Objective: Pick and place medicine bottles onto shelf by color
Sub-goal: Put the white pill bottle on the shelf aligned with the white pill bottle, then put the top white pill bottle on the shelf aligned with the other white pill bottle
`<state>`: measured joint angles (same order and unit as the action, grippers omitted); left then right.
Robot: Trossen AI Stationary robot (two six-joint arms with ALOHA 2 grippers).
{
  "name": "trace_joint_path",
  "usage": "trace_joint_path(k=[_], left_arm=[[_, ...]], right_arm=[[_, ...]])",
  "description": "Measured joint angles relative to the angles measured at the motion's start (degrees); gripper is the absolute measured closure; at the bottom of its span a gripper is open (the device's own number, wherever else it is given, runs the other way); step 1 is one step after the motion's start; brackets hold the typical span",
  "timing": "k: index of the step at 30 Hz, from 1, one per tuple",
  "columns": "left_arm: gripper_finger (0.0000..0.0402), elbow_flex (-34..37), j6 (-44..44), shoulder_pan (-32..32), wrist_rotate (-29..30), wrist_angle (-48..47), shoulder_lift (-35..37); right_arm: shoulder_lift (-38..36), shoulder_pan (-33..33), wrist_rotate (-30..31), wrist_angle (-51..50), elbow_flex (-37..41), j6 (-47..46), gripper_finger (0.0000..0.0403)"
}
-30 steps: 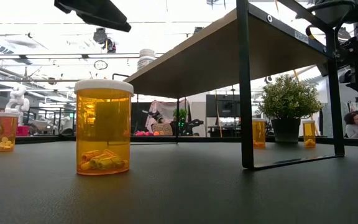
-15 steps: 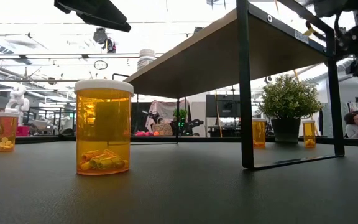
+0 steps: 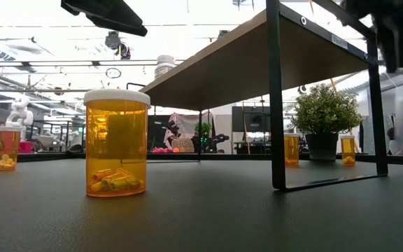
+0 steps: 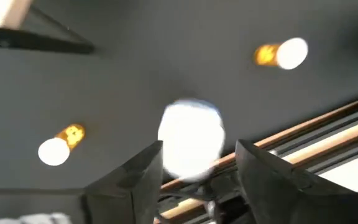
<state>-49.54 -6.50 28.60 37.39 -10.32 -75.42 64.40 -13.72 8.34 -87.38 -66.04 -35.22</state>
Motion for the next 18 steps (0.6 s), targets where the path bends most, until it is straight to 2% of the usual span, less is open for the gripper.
trace_joint_path(k=[5, 10, 13, 18], left_arm=[[0.0144, 0.00, -0.71, 0.02, 0.00, -0.30, 0.00], [0.0144, 0.00, -1.08, 0.02, 0.00, -0.68, 0.00], [0.0144, 0.00, -0.94, 0.02, 0.00, -0.67, -0.01], [0.0144, 0.00, -0.82, 0.02, 0.00, -0.54, -0.02]], right_arm=[[0.00, 2.80, 1.07, 1.16, -1.83, 3.11, 0.0245], [0.07, 4.94, 0.96, 3.89, 2.80, -0.45, 0.0269], [0.15, 7.08, 0.81, 4.73, 7.41, -3.84, 0.0266], [0.15, 13.08, 3.38, 6.96, 14.71, -10.88, 0.0238]])
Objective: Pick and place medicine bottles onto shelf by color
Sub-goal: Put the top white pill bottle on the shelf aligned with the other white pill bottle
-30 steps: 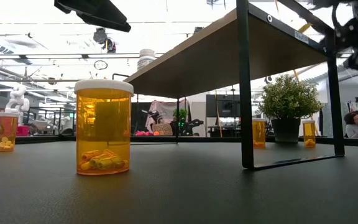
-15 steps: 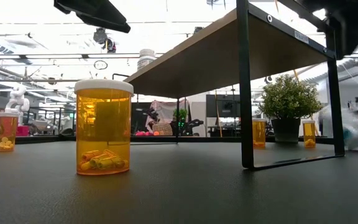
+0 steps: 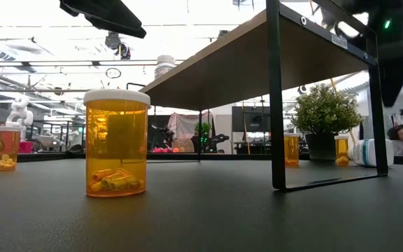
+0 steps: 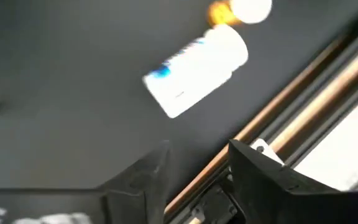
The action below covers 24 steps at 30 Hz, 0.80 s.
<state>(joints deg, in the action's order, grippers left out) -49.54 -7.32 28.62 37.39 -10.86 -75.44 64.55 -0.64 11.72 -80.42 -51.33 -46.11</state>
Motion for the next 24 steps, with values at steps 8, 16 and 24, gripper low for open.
trace_joint_path(k=[8, 16, 24], left_arm=[[0.0144, 0.00, 0.66, -0.15, 0.01, 0.97, 0.00], [0.0144, 0.00, 1.21, -0.40, 0.01, 1.69, 0.00], [0.0144, 0.00, 1.60, -1.29, 0.04, 1.69, 0.00]], right_arm=[[-0.01, 8.95, -1.13, 11.37, 6.11, 3.23, 0.0173], [-0.02, 13.09, 2.09, 16.10, 6.45, 1.40, 0.0128], [-0.02, 13.44, 3.88, 22.65, 10.73, -1.23, 0.0119]])
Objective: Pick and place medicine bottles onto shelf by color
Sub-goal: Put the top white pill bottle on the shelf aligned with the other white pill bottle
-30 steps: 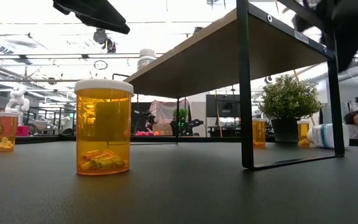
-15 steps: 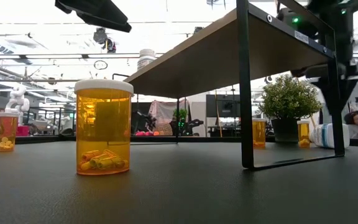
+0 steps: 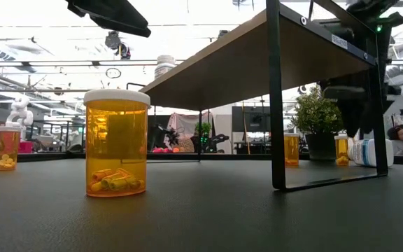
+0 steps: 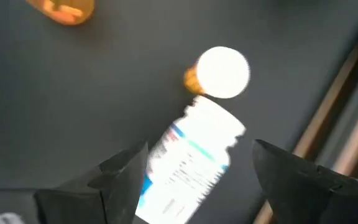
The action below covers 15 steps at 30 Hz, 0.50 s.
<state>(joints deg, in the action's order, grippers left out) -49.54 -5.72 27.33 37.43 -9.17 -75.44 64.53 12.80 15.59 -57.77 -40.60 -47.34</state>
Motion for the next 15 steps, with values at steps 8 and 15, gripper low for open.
trace_joint_path(k=[8, 15], left_arm=[[0.0144, 0.00, -0.02, 0.00, 0.00, 0.01, 0.00], [0.0144, -0.02, 0.00, 0.00, 0.00, 0.00, 0.00]], right_arm=[[0.00, 0.00, -0.38, 5.26, 4.28, -1.45, 0.0119], [0.00, 0.00, -0.53, 6.08, 5.99, -2.59, 0.0119]])
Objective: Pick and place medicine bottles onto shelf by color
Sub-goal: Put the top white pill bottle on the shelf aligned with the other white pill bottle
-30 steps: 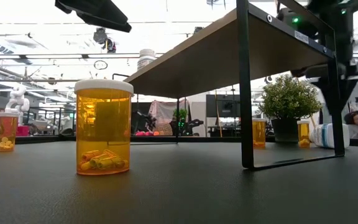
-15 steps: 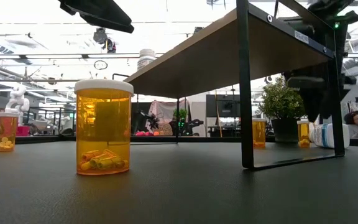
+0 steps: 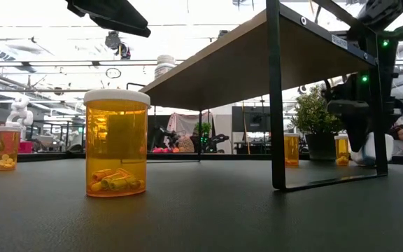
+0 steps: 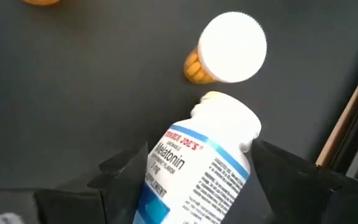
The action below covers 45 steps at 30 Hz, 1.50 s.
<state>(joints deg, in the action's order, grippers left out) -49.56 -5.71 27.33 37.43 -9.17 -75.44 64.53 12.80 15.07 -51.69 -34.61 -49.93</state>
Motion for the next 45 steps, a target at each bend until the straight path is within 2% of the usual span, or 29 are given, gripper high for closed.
trace_joint_path(k=[11, 22, 29, 38, 45], left_arm=[[0.0144, 0.02, 0.50, 0.00, 0.00, -0.07, 0.00], [0.0144, 0.02, 0.49, 0.00, 0.00, -0.09, 0.00], [0.0144, 0.02, 0.54, 0.00, 0.00, 0.36, 0.00], [0.0144, 0.00, 6.29, 0.00, 0.04, 7.42, 0.00], [0.0144, 0.00, 13.49, -0.92, 0.02, 15.29, 0.00]], right_arm=[[0.00, -0.02, -2.23, 3.02, 1.88, 1.16, 0.0135], [-0.37, -0.11, -5.88, 2.87, 1.79, 2.71, 0.0226], [-3.86, -0.39, -8.09, 2.61, 1.19, 3.77, 0.0221], [-13.96, -3.49, -5.66, 5.56, -2.31, 6.73, 0.0223], [-21.05, -6.18, 1.66, 18.61, -2.47, 15.70, 0.0222]])
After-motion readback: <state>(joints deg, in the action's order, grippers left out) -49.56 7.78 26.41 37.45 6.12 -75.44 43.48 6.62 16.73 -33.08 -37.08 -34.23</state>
